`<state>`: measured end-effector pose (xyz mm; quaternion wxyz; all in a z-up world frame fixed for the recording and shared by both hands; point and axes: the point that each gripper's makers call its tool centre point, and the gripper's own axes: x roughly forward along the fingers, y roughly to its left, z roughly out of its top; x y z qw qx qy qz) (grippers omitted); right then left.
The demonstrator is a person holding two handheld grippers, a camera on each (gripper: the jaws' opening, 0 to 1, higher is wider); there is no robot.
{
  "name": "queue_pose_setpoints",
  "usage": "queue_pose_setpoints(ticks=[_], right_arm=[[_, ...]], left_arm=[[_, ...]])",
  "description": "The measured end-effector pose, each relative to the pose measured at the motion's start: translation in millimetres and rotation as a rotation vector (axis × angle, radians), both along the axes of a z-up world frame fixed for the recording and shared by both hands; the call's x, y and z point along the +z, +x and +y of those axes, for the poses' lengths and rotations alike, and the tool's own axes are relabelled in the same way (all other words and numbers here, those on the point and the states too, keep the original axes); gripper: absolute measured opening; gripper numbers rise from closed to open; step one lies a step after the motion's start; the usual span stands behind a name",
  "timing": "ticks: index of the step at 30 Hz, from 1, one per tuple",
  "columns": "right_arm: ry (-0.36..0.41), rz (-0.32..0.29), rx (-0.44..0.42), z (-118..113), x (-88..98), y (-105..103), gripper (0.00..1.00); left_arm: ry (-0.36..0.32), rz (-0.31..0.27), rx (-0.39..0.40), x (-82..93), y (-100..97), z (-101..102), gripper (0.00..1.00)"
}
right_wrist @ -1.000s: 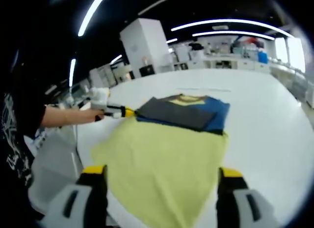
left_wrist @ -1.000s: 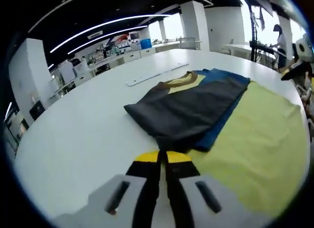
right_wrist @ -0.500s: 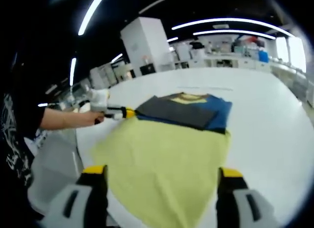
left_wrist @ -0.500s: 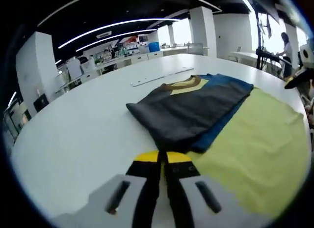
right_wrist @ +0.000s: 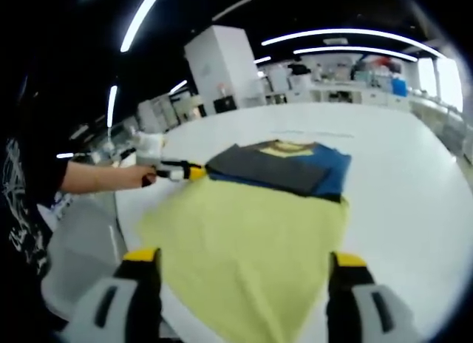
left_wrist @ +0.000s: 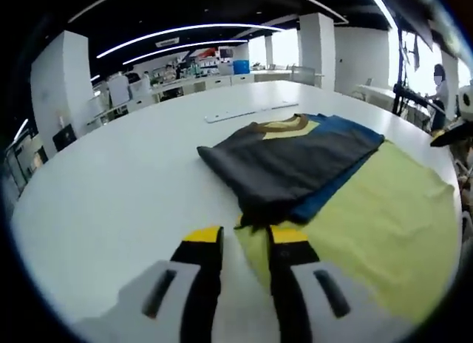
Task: Fold the garment on the visible template until the final outline fits inside the template.
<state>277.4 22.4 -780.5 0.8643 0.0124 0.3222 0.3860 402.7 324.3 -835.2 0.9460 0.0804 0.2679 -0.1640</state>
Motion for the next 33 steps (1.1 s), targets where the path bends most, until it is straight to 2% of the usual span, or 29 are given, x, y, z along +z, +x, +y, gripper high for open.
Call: queue_pose_setpoints(ticks=[5, 9, 14, 18, 26, 30, 33], right_arm=[[0.009, 0.018, 0.063, 8, -0.6, -8, 0.97], [-0.017, 0.020, 0.108, 9, -3.8, -12, 0.99], [-0.018, 0.019, 0.140, 10, -3.3, -14, 0.99], [-0.034, 0.012, 0.169, 8, -4.5, -15, 0.99], [-0.086, 0.023, 0.247, 5, -11.7, -25, 0.99], [-0.121, 0.019, 0.281, 1, -15.8, -29, 0.99], [-0.136, 0.016, 0.299, -1, -17.9, -32, 0.98]], left_arm=[[-0.035, -0.007, -0.019, 7.0, -6.0, 0, 0.40], [-0.067, -0.015, -0.043, 17.7, -18.2, -7, 0.53], [-0.097, -0.022, -0.081, 23.0, -33.5, -15, 0.67], [-0.119, -0.012, -0.118, 26.2, -43.7, -18, 0.74], [-0.157, -0.001, -0.222, 39.8, -76.8, -38, 0.92], [-0.176, 0.013, -0.260, 48.9, -95.9, -49, 0.96], [-0.172, 0.026, -0.296, 45.4, -105.9, -55, 0.97]])
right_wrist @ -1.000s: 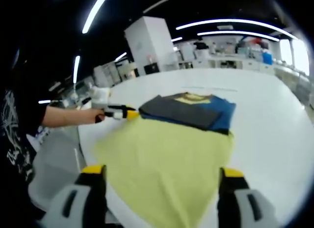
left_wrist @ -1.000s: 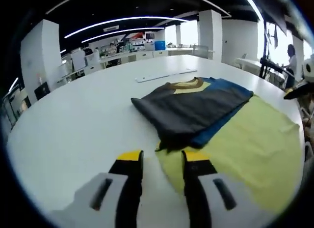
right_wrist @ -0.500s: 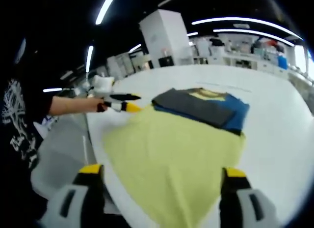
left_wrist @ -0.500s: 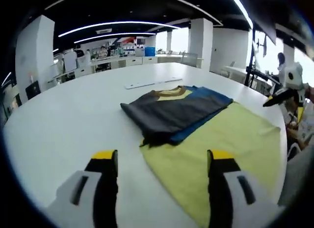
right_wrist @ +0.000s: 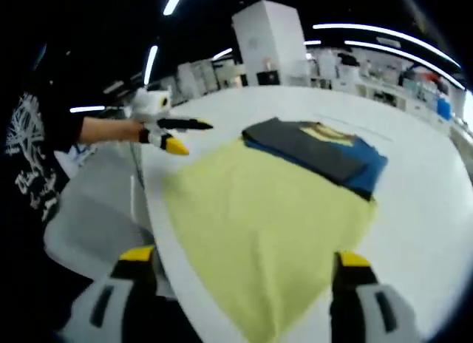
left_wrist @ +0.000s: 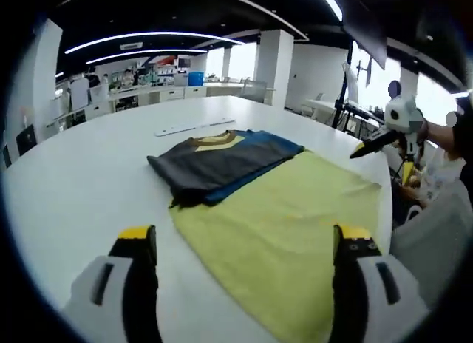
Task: Fold the garment on the visible template until the final outline fits inside the template.
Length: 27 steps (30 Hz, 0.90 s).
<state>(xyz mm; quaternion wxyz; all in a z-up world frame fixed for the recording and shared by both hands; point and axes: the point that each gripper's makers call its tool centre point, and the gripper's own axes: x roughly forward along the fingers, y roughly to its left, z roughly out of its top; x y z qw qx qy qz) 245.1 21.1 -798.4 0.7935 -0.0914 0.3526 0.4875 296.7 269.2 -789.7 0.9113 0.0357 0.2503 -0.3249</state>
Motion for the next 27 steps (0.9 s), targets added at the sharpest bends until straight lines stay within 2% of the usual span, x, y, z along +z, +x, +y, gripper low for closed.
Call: queue_pose_setpoints(ticks=[7, 12, 17, 20, 22, 24, 27], right_arm=[[-0.047, -0.009, 0.060, -1, -5.6, -12, 0.96], [-0.083, 0.013, 0.091, -7, -15.7, -19, 0.94], [-0.116, 0.016, 0.100, -12, -24.5, -22, 0.89], [-0.146, -0.009, 0.116, -15, -28.0, -22, 0.86], [-0.158, -0.021, 0.140, -15, -29.7, -23, 0.83], [-0.149, -0.015, 0.149, -14, -30.0, -25, 0.81], [-0.152, -0.021, 0.155, -15, -32.2, -26, 0.76]], left_arm=[[0.016, 0.023, -0.094, -2.0, -25.9, -16, 0.98], [0.028, 0.083, -0.153, -10.9, -47.0, -23, 0.91], [0.051, 0.105, -0.191, -19.8, -61.7, -22, 0.85], [0.095, 0.123, -0.251, -27.7, -73.4, -21, 0.81], [0.122, 0.143, -0.264, -33.2, -79.5, -19, 0.71], [0.165, 0.142, -0.291, -38.7, -84.8, -16, 0.70], [0.177, 0.138, -0.324, -39.3, -91.8, -19, 0.69]])
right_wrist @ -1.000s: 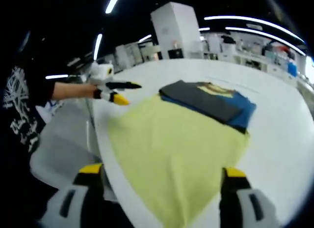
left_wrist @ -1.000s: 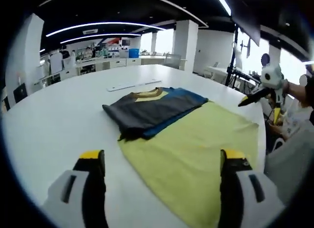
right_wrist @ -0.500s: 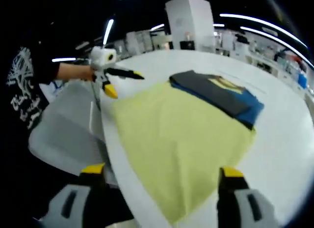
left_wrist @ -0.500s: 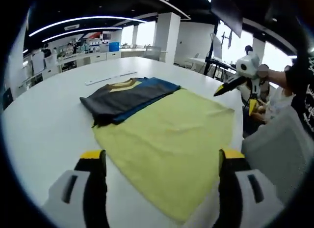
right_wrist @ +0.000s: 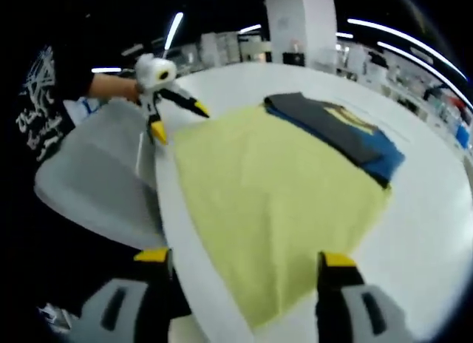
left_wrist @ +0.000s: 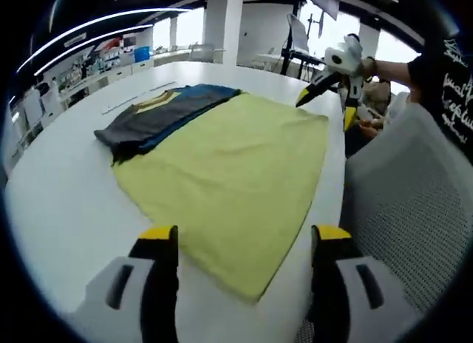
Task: Fold the garment on the visible template until the final outline fits inside the template.
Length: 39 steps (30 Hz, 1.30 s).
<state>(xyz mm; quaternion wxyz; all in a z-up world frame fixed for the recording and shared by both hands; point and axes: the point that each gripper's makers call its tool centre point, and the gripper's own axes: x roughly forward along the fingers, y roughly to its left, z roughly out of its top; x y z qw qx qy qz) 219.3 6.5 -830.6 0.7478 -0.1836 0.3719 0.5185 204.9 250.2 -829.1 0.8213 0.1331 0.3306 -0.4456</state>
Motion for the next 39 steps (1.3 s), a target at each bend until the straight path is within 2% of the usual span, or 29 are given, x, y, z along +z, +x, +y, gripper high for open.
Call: queue_pose_setpoints(ticks=[6, 9, 13, 14, 17, 21, 28, 30, 34, 37, 39], right_arm=[[-0.042, -0.013, 0.025, -7, -7.8, 0, 0.68], [-0.066, -0.015, 0.041, -10, -11.6, 0, 0.65], [-0.099, -0.019, 0.062, -16, -17.0, -1, 0.62], [-0.110, -0.026, 0.070, -17, -18.3, 0, 0.61], [-0.124, -0.041, 0.079, -18, -18.7, 2, 0.56], [-0.172, -0.085, 0.106, -23, -20.2, 9, 0.48], [-0.170, -0.071, 0.133, -21, -19.5, 6, 0.41], [-0.172, -0.068, 0.141, -21, -19.0, 6, 0.36], [-0.183, -0.086, 0.179, -18, -18.0, 3, 0.16], [-0.205, -0.117, 0.226, -14, -18.1, -1, 0.03], [-0.216, -0.128, 0.230, -14, -17.8, 0, 0.02]], left_arm=[[0.031, 0.002, -0.016, -6.1, -0.8, 3, 0.61], [0.076, 0.009, -0.038, -11.8, -2.4, 6, 0.56], [0.061, 0.007, -0.026, -10.2, -0.1, 6, 0.54], [0.095, -0.011, -0.047, -11.7, 0.6, 9, 0.53], [0.132, -0.025, -0.097, -13.0, -3.5, 8, 0.53], [0.132, -0.019, -0.109, -14.4, -4.0, 7, 0.55], [0.127, -0.017, -0.079, -12.9, 3.2, 11, 0.47], [0.135, -0.019, -0.070, -12.7, 4.9, 12, 0.45], [0.132, -0.016, -0.053, -12.0, 7.2, 14, 0.40], [0.133, -0.017, -0.053, -11.3, 7.1, 14, 0.30], [0.134, -0.019, -0.057, -10.6, 7.5, 13, 0.22]])
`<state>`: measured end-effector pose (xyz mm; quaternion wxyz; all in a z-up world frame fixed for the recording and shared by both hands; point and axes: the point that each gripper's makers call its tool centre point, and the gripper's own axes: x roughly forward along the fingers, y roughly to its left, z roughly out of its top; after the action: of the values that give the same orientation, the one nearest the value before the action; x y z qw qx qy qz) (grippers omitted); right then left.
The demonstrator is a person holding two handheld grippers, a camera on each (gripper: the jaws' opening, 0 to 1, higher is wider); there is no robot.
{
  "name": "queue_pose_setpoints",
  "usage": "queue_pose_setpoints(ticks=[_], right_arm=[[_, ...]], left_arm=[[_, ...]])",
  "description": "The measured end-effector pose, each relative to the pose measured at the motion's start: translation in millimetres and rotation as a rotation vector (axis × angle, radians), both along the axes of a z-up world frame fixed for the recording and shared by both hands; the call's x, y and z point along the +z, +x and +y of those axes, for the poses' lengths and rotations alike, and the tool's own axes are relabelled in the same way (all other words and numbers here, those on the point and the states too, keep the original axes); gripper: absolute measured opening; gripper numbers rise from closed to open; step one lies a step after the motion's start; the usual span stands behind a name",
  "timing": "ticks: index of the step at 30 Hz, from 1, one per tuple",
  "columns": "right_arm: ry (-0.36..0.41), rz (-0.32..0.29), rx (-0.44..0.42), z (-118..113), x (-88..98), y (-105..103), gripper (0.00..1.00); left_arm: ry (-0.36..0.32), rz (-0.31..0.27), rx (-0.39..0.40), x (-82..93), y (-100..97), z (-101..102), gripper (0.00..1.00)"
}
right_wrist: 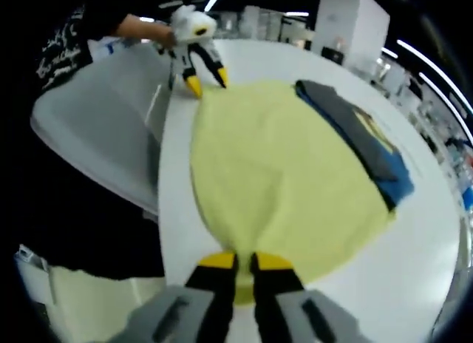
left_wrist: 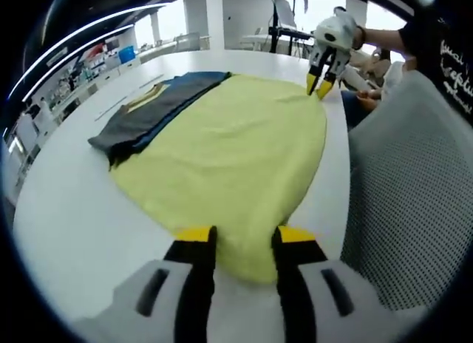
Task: Fold the garment on the visible template until the final outline fits inside the template.
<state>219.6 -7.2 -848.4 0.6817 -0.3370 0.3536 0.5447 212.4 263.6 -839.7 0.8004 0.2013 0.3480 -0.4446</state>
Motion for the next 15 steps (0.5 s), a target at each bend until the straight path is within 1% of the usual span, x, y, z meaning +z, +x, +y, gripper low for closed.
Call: queue_pose_setpoints(ticks=[3, 4, 9, 15], right_arm=[[0.002, 0.002, -0.014, -1.3, 0.1, 3.1, 0.01], [0.006, 0.009, -0.023, -1.4, 0.3, 3.4, 0.00], [0.023, 0.015, -0.063, -1.4, 0.4, 5.7, 0.00], [0.075, 0.019, -0.140, -3.7, 6.6, 9.3, 0.00]], left_arm=[[0.013, -0.010, -0.003, -0.3, 2.6, 1.6, 0.10], [0.015, -0.009, -0.001, -0.5, 3.1, 1.4, 0.08], [0.023, -0.017, -0.005, 0.0, 3.4, 0.7, 0.02], [0.002, -0.025, 0.021, 5.9, 2.1, 0.8, 0.01]])
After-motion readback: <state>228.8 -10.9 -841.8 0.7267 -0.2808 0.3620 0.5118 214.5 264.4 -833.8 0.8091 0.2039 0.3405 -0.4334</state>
